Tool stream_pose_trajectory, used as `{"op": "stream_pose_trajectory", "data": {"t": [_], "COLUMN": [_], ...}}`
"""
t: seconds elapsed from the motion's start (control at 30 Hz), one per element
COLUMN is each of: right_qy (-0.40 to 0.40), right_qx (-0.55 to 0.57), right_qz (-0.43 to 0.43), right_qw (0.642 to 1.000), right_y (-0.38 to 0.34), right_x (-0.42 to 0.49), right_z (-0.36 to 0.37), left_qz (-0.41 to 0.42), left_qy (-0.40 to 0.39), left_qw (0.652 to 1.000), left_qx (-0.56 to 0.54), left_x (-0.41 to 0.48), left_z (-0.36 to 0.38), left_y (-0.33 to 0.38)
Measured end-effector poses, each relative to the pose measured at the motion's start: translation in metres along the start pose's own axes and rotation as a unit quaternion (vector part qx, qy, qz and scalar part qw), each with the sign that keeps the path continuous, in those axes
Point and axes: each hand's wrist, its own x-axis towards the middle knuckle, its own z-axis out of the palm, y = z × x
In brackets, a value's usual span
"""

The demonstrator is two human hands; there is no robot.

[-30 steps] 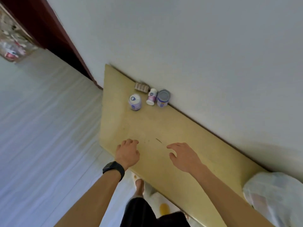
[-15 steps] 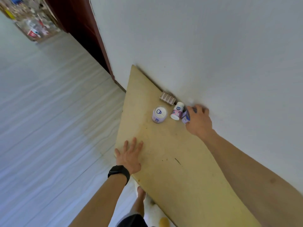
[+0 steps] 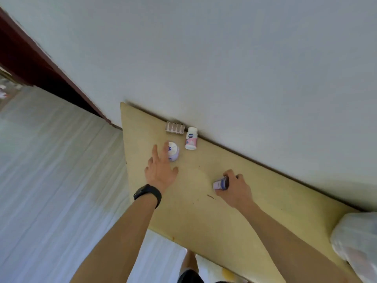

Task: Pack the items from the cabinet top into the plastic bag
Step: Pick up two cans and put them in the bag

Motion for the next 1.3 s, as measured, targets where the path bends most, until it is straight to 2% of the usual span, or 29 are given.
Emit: {"op": "stream_pose_trajectory", "data": {"t": [0.03, 0.07, 0.13, 0.23, 0.33, 0.37, 0.47, 0.5, 0.57, 0.63, 0.7, 0.77, 0.83, 0.87, 0.9, 0.93, 0.97, 1.03, 1.1, 1.2, 1.3], "right_qy": [-0.022, -0.045, -0.079, -0.151, -0.179, -0.18, -0.185, -0.19, -0.205, -0.199, -0.191, -0.229, -0.251, -0.256, -0.283, -0.311, -0.285, -0.169, -0.158, -0.14, -0.126], "right_qx": [0.156, 0.322, 0.52, 0.661, 0.78, 0.804, 0.849, 0.855, 0.849, 0.858, 0.84, 0.833, 0.816, 0.825, 0.832, 0.824, 0.821, 0.808, 0.765, 0.745, 0.776], "right_qz": [0.051, 0.098, 0.169, 0.211, 0.195, 0.176, 0.116, 0.099, 0.057, -0.036, -0.069, -0.106, -0.192, -0.171, -0.173, -0.197, -0.218, -0.233, -0.317, -0.385, -0.375], "right_qw": [0.986, 0.941, 0.833, 0.704, 0.568, 0.539, 0.481, 0.472, 0.483, 0.473, 0.503, 0.492, 0.484, 0.474, 0.445, 0.431, 0.445, 0.515, 0.538, 0.526, 0.491], "right_y": [0.011, 0.023, 0.051, 0.091, 0.128, 0.136, 0.164, 0.177, 0.193, 0.217, 0.243, 0.254, 0.261, 0.271, 0.285, 0.3, 0.316, 0.346, 0.379, 0.426, 0.473], "right_x": [-0.013, -0.028, -0.061, -0.112, -0.158, -0.173, -0.203, -0.208, -0.219, -0.225, -0.233, -0.244, -0.255, -0.263, -0.269, -0.278, -0.291, -0.316, -0.335, -0.366, -0.394], "right_z": [-0.003, -0.006, -0.011, -0.013, -0.012, -0.016, -0.029, -0.03, -0.04, -0.039, -0.045, -0.058, -0.076, -0.083, -0.088, -0.094, -0.1, -0.115, -0.129, -0.137, -0.133], "left_qz": [0.015, 0.026, 0.049, 0.059, 0.068, 0.071, 0.079, 0.081, 0.062, 0.051, 0.061, 0.07, 0.094, 0.114, 0.133, 0.151, 0.172, 0.223, 0.276, 0.351, 0.417], "left_qy": [-0.003, -0.012, -0.03, -0.048, -0.127, -0.139, -0.176, -0.198, -0.251, -0.301, -0.337, -0.363, -0.376, -0.376, -0.371, -0.365, -0.362, -0.364, -0.363, -0.363, -0.36], "left_qw": [1.0, 0.999, 0.996, 0.995, 0.987, 0.986, 0.98, 0.976, 0.965, 0.945, 0.924, 0.903, 0.889, 0.885, 0.883, 0.881, 0.879, 0.872, 0.864, 0.841, 0.816], "left_qx": [0.018, 0.039, 0.073, 0.061, 0.065, 0.062, 0.058, 0.046, -0.035, -0.116, -0.17, -0.219, -0.243, -0.249, -0.256, -0.26, -0.26, -0.241, -0.215, -0.196, -0.176], "left_x": [0.009, 0.017, 0.027, 0.032, 0.015, 0.004, -0.037, -0.05, -0.076, -0.103, -0.132, -0.162, -0.191, -0.205, -0.22, -0.234, -0.248, -0.278, -0.309, -0.357, -0.398], "left_z": [-0.003, -0.004, -0.003, 0.002, 0.014, 0.019, 0.036, 0.042, 0.051, 0.059, 0.066, 0.069, 0.071, 0.072, 0.073, 0.074, 0.074, 0.073, 0.071, 0.073, 0.083], "left_y": [0.008, 0.014, 0.022, 0.022, 0.018, 0.017, 0.024, 0.03, 0.048, 0.075, 0.111, 0.153, 0.195, 0.217, 0.24, 0.261, 0.283, 0.327, 0.37, 0.431, 0.487]}}
